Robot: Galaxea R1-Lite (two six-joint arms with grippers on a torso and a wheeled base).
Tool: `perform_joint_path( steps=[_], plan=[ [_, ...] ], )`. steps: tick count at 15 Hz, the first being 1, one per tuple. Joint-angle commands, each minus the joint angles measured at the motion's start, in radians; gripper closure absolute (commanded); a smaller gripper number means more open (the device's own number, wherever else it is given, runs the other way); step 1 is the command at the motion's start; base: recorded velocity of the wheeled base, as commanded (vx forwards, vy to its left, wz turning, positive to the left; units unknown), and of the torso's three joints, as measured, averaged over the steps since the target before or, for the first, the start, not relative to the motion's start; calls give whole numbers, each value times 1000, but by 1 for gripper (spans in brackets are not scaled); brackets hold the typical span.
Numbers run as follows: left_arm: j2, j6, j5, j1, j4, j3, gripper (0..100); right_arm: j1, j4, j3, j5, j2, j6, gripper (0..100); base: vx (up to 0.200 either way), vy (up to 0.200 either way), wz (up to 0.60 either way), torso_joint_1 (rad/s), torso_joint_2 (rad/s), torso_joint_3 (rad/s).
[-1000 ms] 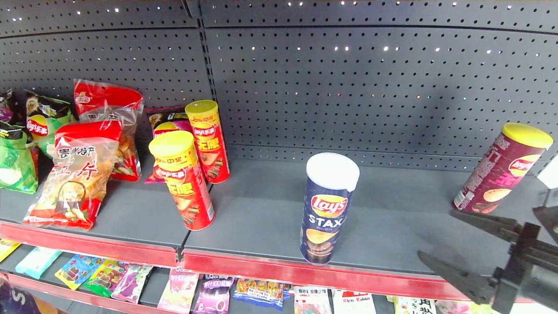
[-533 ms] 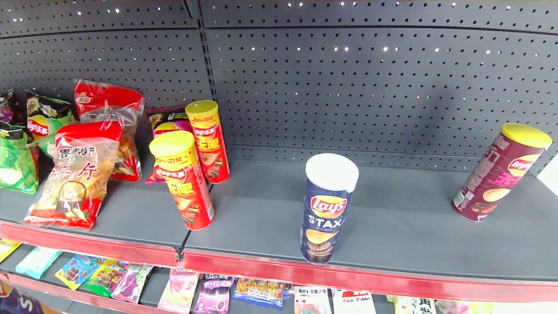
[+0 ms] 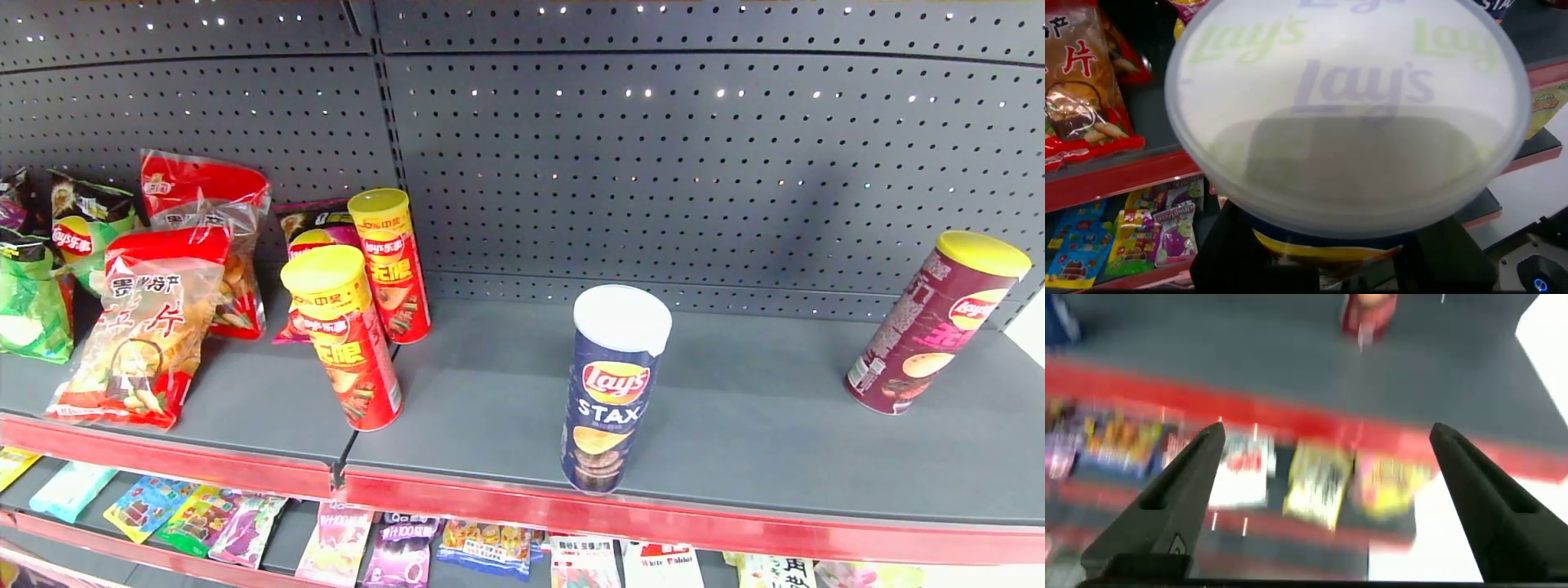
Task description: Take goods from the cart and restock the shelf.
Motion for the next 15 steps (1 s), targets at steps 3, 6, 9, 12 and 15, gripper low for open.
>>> perform_joint_path(
  steps=[3, 6, 9, 12, 15],
  plan=[
    [-81, -20, -13, 0, -18, 5, 100, 63, -281, 247, 8, -121, 21, 0, 0, 0, 0, 0, 0, 0],
    [-89, -43, -7, 0, -17, 8, 100, 61, -275, 245, -22, -122, 73, 0, 0, 0, 0, 0, 0, 0],
    [-112, -43, -7, 2, -14, 19, 100, 60, -283, 247, -68, -122, 69, 0, 0, 0, 0, 0, 0, 0],
    [-124, -44, -12, 0, -12, 28, 100, 61, -284, 248, -56, -122, 72, 0, 0, 0, 0, 0, 0, 0],
    [-121, -44, -13, 0, -15, 31, 100, 61, -289, 250, -6, -122, 72, 0, 0, 0, 0, 0, 0, 0]
  ],
)
